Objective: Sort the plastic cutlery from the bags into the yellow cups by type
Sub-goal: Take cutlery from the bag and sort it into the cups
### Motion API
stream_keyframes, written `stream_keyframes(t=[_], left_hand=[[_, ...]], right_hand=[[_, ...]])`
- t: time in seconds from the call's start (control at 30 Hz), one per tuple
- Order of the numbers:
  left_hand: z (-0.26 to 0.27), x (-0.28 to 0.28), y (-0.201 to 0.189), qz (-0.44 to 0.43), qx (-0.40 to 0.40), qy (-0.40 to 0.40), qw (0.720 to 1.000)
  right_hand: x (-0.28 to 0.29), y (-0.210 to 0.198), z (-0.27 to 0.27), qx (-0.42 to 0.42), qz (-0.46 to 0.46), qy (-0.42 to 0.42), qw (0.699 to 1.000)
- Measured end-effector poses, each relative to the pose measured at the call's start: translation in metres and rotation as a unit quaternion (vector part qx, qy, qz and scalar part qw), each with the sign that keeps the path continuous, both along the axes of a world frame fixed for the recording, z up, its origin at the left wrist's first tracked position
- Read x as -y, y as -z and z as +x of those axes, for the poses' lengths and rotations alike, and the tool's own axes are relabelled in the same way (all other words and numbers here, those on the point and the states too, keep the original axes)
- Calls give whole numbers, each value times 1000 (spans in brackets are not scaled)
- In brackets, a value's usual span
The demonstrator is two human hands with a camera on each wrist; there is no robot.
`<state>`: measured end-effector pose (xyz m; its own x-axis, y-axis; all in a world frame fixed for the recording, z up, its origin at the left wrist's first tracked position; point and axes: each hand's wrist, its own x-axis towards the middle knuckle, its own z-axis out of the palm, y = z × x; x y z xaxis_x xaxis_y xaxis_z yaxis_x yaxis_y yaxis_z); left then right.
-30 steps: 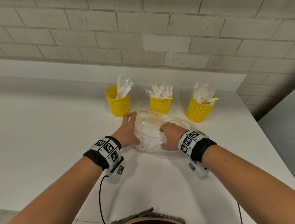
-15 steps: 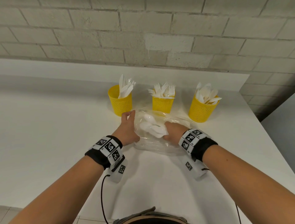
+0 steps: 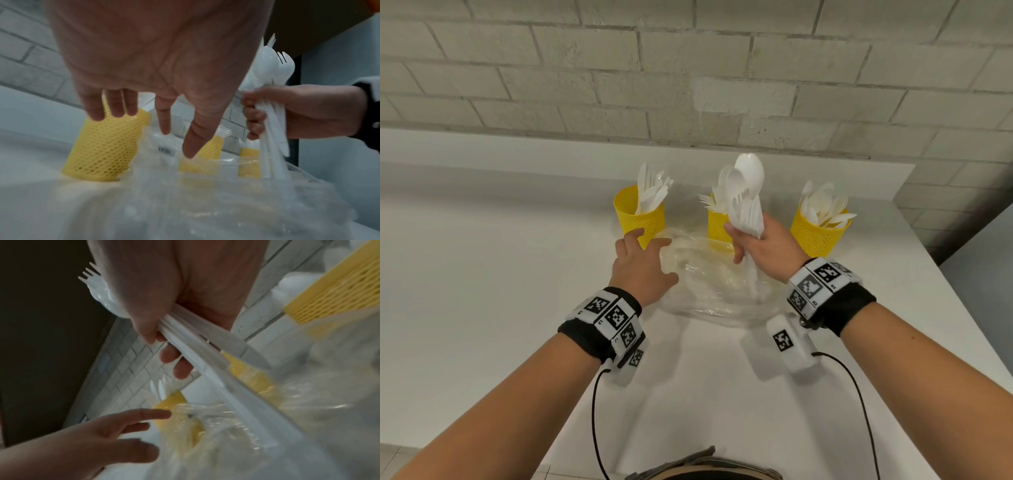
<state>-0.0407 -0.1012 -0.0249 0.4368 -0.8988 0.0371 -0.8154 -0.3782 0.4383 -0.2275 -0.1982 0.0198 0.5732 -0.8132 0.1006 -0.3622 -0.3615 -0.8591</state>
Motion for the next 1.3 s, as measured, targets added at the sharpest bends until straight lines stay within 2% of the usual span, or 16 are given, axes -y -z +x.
stream_keyframes(t=[0.07, 0.2, 0.43, 0.53, 0.63, 0.73, 0.8, 0.87, 0.93, 1.03, 1.13, 1.2, 1.3], left_hand=[[-3, 1, -9, -65, -23, 52, 996], [-20, 11, -24, -84, -193, 181, 961], [-30, 22, -18, -187, -376, 190, 887], [-32, 25, -15, -179, -364, 214, 889], [-34, 26, -10, -173, -366, 245, 881], [-33, 24, 0, -182, -370, 224, 883], [-30, 24, 6, -212, -363, 184, 889], [-26, 27, 9, -239, -357, 159, 889], [-22, 29, 10, -229, -361, 141, 893], [-19, 30, 9, -223, -359, 127, 897], [-20, 31, 10, -251, -366, 122, 888], [-19, 31, 11, -261, -376, 110, 883], [-14, 28, 14, -232, -362, 88, 899]], right_hand=[[-4, -5, 12, 57, 25, 4, 998], [-18, 1, 35, 156, 51, 32, 986], [-24, 13, 47, 195, 113, 31, 974], [-21, 25, 53, 192, 118, 34, 974], [-20, 39, 58, 82, 77, 87, 990], [-20, 40, 61, 8, 65, 77, 995], [-25, 28, 62, 24, 44, 51, 997], [-29, 12, 59, 87, 44, 27, 995], [-29, -3, 54, 149, 40, 19, 988], [-32, -28, 52, 199, -50, 17, 979], [-27, -42, 59, 169, -155, -18, 973], [-22, -48, 63, 150, -145, -26, 978], [-18, -38, 66, 94, -111, -38, 989]])
